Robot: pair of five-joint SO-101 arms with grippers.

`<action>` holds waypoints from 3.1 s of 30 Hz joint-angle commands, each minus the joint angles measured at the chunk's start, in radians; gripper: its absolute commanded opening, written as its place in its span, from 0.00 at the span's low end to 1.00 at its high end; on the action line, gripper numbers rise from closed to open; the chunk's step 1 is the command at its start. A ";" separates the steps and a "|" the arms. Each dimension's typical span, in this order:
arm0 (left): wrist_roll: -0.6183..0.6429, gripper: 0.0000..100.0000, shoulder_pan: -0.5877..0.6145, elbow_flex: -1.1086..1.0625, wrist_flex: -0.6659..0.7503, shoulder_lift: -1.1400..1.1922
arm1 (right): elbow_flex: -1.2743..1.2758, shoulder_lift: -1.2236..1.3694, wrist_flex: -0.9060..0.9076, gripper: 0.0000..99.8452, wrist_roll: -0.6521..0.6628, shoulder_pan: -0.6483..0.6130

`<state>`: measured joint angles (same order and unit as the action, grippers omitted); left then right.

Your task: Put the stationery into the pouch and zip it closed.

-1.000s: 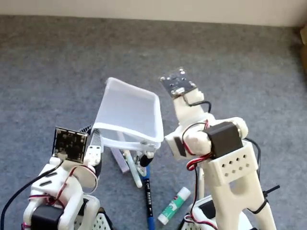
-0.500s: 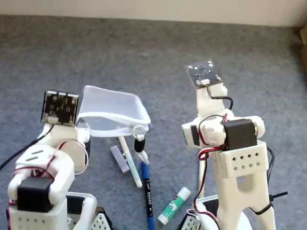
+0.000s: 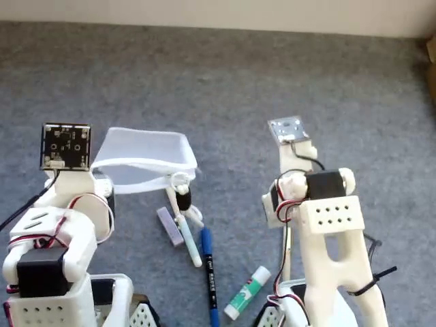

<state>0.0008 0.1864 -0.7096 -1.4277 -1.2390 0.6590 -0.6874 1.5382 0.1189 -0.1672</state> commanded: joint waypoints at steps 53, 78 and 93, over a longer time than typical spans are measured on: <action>-0.006 0.01 0.101 -0.067 0.015 0.025 | 0.119 0.395 -0.529 0.00 -0.091 0.079; -0.006 0.01 0.044 0.180 -0.072 0.038 | -0.300 0.326 -0.237 0.00 -0.089 0.025; -0.048 0.01 -0.021 0.323 -0.218 0.038 | -0.297 0.018 -0.237 0.00 -0.091 -0.016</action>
<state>-0.0407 0.2018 -0.4503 -1.6410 -1.2175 0.4166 -0.5999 1.2942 0.0207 -0.1703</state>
